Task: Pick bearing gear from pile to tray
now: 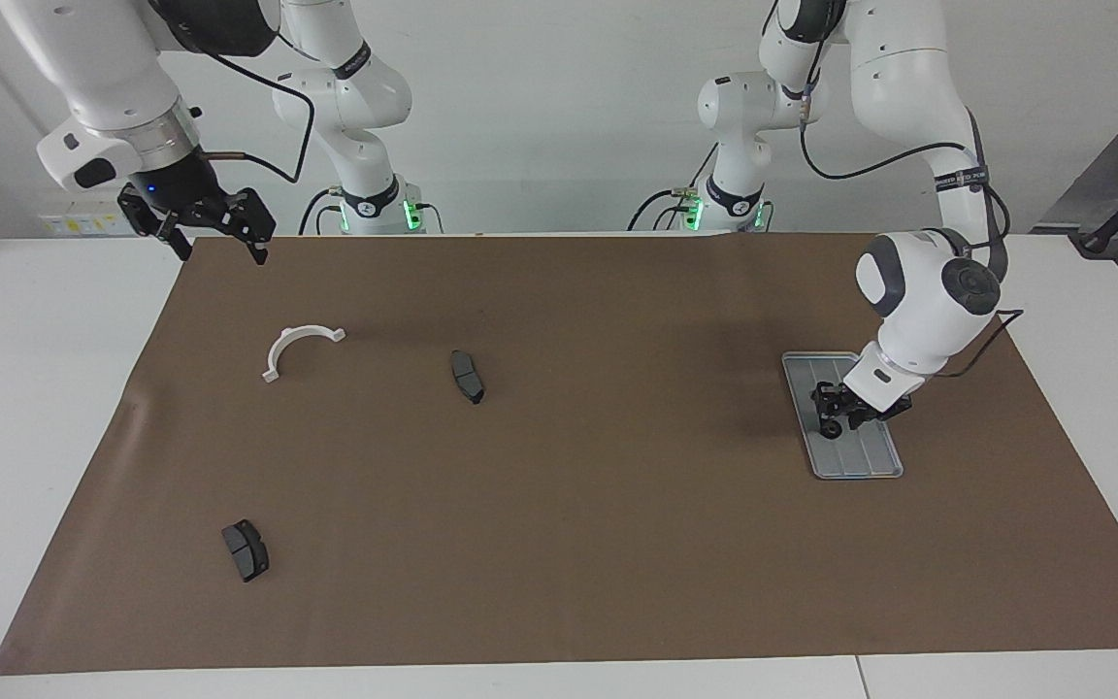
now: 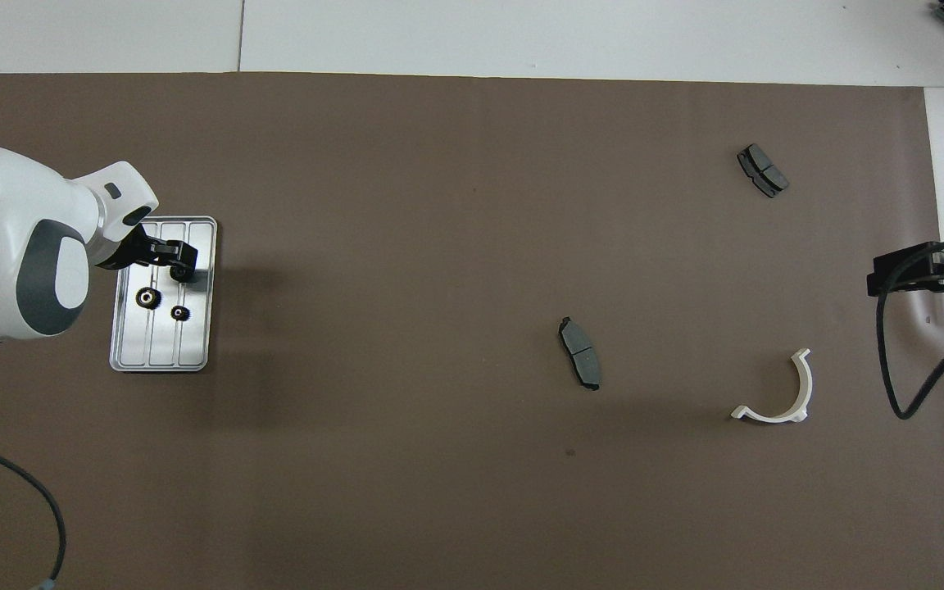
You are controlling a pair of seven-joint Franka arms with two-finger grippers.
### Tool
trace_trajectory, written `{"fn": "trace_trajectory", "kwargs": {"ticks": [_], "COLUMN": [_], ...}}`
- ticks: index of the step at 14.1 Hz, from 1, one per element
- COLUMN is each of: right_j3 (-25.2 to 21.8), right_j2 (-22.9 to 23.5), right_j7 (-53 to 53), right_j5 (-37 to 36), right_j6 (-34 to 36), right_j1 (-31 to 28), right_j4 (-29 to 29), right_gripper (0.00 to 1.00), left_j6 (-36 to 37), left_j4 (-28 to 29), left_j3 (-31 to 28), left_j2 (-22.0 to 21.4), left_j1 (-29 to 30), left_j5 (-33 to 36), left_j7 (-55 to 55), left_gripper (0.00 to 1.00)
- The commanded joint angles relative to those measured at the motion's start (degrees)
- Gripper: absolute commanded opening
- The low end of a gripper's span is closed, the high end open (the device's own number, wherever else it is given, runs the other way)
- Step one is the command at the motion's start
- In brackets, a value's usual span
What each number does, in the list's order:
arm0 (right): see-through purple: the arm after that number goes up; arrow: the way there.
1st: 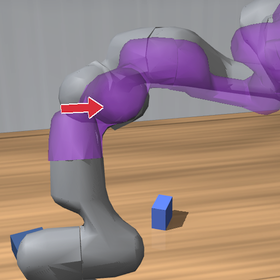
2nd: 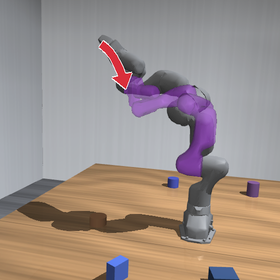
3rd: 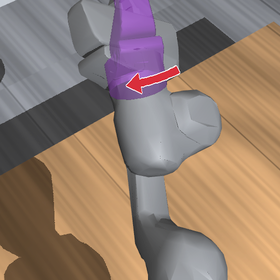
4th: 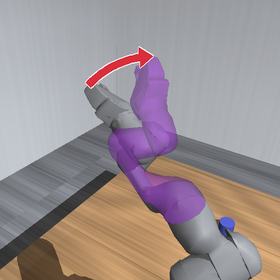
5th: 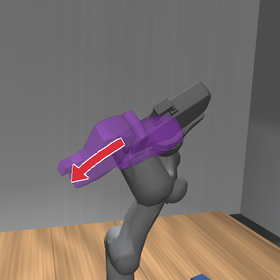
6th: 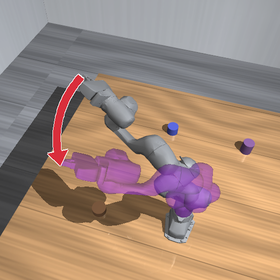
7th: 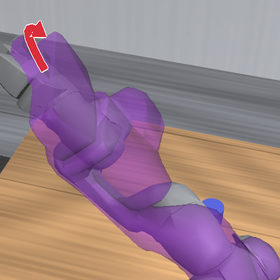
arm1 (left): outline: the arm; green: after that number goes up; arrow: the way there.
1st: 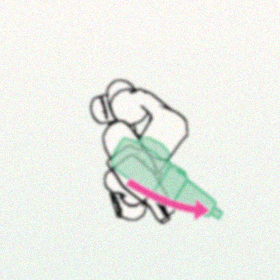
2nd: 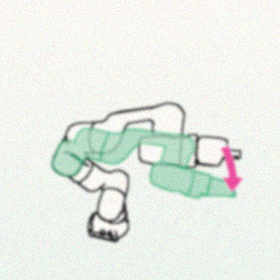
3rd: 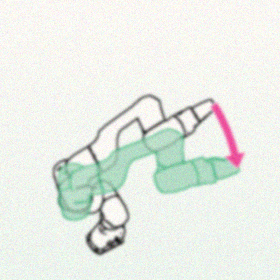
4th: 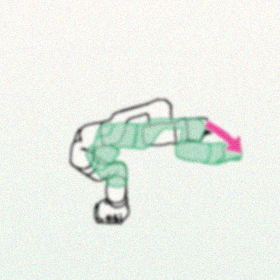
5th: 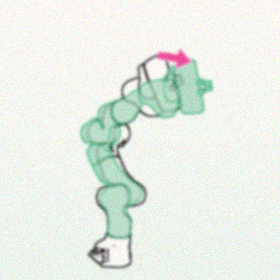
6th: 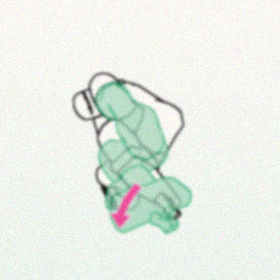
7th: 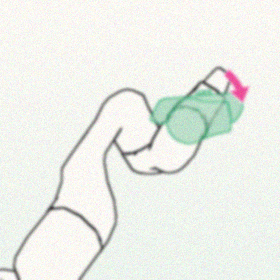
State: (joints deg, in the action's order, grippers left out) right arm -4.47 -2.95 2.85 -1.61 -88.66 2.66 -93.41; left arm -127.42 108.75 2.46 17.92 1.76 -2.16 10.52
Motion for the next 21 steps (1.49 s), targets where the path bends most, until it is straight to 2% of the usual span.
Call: {"fn": "trace_trajectory", "kwargs": {"ticks": [1, 7, 9, 13, 16, 21], "right_j3": [-0.01, 0.08, 0.08, 0.08, 0.08, 0.08], "right_j2": [-0.83, -0.74, -0.83, -0.74, -0.74, -0.74], "right_j7": [-1.27, -1.27, -1.27, -1.27, -1.27, -1.27], "right_j5": [0.29, 0.29, 0.29, 0.29, 0.29, 0.29], "right_j6": [0.50, 0.42, 0.50, 0.50, 0.50, 0.42], "right_j1": [-0.20, -0.20, -0.20, -0.20, -0.20, -0.20], "right_j4": [-0.46, -0.46, -0.46, -0.46, -0.54, -0.46], "right_gripper": [1.00, 1.00, 1.00, 1.00, 1.00, 1.00], "left_j6": [4.26, 29.83, 31.09, 36.70, 38.30, 37.60], "left_j4": [-2.31, -16.72, -16.82, -16.47, -16.47, -15.86], "left_j3": [0.26, 0.61, 0.79, 0.44, 0.26, 0.44], "left_j2": [-1.40, -7.45, -12.45, -19.76, -22.31, -23.46], "left_j1": [0.09, -0.52, -0.44, 0.35, 0.44, -0.44], "left_j5": [-0.74, -0.39, -0.38, -0.30, -0.12, 1.90], "left_j7": [-0.50, -4.97, -6.21, -6.03, -6.03, -6.03], "left_gripper": [0.94, 0.94, 1.00, 1.00, 1.00, 1.00]}}
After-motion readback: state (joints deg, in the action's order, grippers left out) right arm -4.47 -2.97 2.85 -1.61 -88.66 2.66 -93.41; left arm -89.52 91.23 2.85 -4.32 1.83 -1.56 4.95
